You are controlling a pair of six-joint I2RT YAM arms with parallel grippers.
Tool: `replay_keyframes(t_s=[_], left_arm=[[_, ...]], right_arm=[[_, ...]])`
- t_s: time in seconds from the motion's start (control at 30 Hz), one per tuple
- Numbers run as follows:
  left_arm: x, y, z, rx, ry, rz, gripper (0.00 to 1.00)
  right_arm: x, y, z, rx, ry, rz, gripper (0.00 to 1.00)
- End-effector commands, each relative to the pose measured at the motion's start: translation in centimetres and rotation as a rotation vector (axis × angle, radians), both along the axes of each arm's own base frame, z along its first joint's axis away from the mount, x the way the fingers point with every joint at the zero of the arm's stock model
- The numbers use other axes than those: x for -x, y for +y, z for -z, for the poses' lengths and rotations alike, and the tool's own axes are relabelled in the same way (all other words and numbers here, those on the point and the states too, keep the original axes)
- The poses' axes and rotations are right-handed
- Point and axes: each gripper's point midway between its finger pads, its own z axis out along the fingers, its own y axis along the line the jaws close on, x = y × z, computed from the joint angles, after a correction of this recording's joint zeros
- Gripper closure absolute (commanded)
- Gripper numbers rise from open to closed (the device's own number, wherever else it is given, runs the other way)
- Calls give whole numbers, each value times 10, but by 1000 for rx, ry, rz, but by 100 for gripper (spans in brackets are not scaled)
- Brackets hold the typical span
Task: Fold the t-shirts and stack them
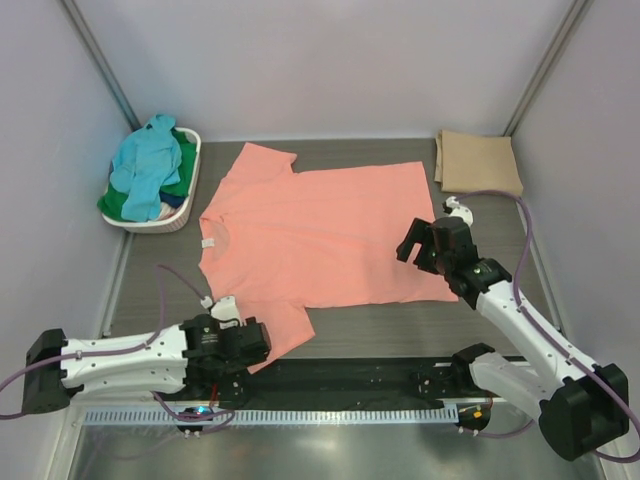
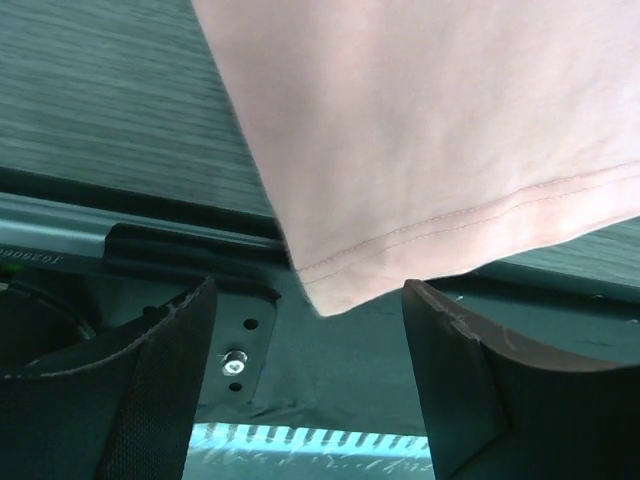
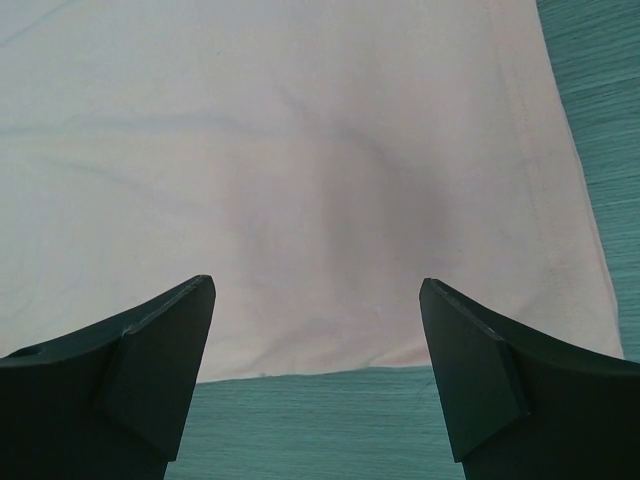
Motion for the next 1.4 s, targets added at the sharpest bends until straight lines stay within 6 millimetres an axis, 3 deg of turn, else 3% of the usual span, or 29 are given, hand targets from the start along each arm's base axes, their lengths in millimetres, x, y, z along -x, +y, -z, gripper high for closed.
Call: replay_keyframes(t_s=[0.0,0.07,0.3,0.43,0.53,0.7,0.8,0.87,1.07,1.17,1.2,1.27,1.3,1.37], left_arm=[[-14,-40,16,235,-63,-101,26],[-13,-41,20,266,-61,-109,30],[-13,-44,24,267,-61,-71,47],[-16,-44,17,235,-80,-50,77],[-21,-38,7,194,-108,-35,92],[-29,-29,-11,181,-167,-34,98],[-34,-24,-22,201,-205,-41,98],[-35,-19,-27,217,-225,-45,99],[-35,-9,-34,251,-256,-23,100],[-35,-8,-34,239,-258,-16,100],[-36,-7,-34,225,-259,-14,100],[-37,-10,-37,225,-264,-9,100],[-38,-13,-42,218,-266,1,100],[-40,-14,-48,210,-271,3,100]], right_arm=[[-2,3,-7,-14,-31,-7,11],[-1,1,-2,-5,-20,-1,11],[8,-36,13,98,24,172,8],[19,-53,24,33,46,266,9],[27,-72,30,-15,61,364,13],[42,-86,55,-77,138,502,14],[57,-93,87,-112,211,576,14],[57,-94,97,-128,225,594,16],[54,-98,114,-117,240,601,34],[54,-96,121,-119,254,591,52],[54,-95,123,-119,258,588,65],[54,-94,121,-124,249,579,78],[53,-93,119,-131,239,573,90],[52,-90,110,-154,215,560,96]])
